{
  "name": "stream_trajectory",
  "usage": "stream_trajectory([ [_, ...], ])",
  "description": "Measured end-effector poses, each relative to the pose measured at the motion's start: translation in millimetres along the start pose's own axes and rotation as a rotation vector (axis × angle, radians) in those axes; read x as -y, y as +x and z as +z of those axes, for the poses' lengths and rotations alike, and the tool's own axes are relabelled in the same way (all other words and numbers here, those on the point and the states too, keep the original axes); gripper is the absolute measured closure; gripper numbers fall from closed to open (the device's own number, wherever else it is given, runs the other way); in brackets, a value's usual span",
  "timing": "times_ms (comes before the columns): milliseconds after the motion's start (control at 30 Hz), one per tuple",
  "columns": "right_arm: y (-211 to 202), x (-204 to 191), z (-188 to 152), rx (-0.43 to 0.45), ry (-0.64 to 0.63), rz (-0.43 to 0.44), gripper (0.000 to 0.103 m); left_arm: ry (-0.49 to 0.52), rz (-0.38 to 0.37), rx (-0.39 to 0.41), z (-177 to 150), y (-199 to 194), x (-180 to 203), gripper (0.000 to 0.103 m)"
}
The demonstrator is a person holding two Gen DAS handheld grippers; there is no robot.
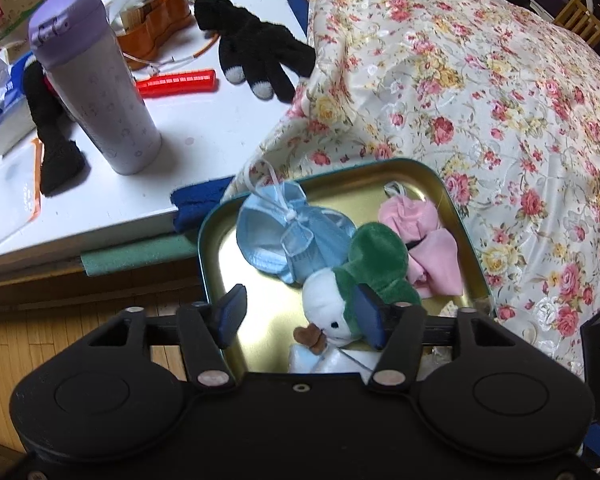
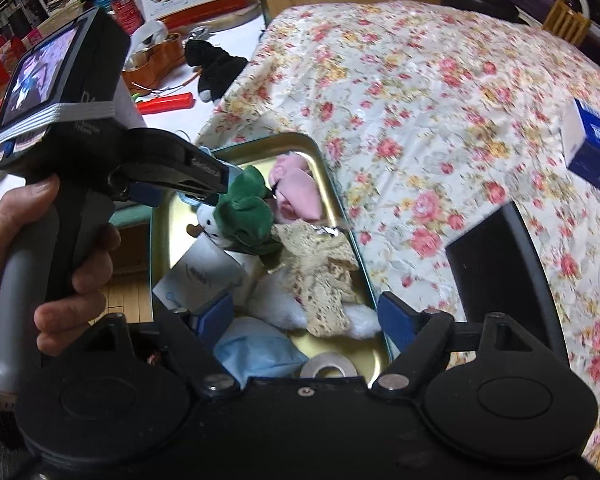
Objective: Organize soft objects
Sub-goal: 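Open both tools over the tray and withdraw them toward the bed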
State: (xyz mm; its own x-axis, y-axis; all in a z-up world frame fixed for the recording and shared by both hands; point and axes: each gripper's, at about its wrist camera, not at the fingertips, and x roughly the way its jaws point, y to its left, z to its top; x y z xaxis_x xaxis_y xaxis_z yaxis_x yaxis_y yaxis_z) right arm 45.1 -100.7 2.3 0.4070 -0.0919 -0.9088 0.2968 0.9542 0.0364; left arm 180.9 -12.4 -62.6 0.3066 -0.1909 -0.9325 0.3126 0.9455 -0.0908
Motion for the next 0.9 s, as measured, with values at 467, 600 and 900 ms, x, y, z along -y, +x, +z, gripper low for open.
stream_trajectory([
  [467,-2.7,25.6,-37.7,-0.093,0.027,-0.039,0.023,0.033,-0.005,0.006,-38.2,-29.7,17.8,0.039],
  [600,-10.2,34.3,-48.1,-0.087,0.022,-0.045,0.023,0.012,-0.004,0.015,-52.6,-46.2,21.7,0.039],
  [900,-25.6,55.0,-68.3,-0.066,0.032,-0.051,0.020,0.021,0.012,0.047,-88.0,-77.6,45.2,0.026],
])
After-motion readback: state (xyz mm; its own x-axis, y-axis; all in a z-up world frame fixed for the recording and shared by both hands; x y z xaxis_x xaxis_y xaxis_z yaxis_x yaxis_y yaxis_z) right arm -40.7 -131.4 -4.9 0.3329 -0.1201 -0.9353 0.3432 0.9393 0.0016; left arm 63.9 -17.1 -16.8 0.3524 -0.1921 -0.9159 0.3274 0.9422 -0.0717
